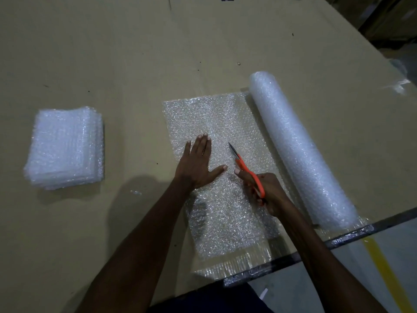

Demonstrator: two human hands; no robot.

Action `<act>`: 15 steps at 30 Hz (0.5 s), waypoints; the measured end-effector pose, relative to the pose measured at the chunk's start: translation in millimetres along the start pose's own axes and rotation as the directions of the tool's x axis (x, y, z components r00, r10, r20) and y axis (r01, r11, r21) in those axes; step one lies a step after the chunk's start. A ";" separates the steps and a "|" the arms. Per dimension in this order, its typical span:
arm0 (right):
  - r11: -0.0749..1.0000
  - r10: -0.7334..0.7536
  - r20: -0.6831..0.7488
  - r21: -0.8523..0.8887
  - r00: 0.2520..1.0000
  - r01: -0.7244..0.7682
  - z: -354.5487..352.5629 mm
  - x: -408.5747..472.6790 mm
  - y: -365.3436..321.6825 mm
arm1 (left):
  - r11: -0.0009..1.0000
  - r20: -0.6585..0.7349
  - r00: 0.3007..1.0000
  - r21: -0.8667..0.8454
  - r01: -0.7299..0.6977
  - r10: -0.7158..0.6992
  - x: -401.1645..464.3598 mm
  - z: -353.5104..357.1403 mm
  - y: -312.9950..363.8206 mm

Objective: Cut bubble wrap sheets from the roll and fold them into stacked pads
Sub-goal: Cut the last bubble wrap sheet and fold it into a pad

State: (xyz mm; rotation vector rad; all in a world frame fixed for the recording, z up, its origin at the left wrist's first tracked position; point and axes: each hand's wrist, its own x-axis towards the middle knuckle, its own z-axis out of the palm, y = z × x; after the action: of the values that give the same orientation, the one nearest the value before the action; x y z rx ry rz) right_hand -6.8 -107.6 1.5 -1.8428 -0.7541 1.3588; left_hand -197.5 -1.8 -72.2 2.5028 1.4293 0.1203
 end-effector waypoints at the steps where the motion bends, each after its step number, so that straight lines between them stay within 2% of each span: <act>1: 1.000 -0.004 0.002 -0.006 1.000 0.004 -0.9 0.4 -1.0 | 1.000 -0.004 1.000 -0.006 0.002 -0.002 -0.4 -0.4 0.0; 15: 0.999 0.027 0.015 -0.019 1.000 -0.027 2.6 12.2 -14.6 | 0.998 -0.012 0.998 0.017 0.060 -0.060 45.8 -20.3 -38.3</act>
State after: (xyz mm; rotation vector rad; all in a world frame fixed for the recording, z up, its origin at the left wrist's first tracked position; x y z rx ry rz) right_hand -6.5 -89.0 6.3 -1.8655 -0.7546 1.3884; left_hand -210.0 59.6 -65.2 2.4742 1.5146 0.1109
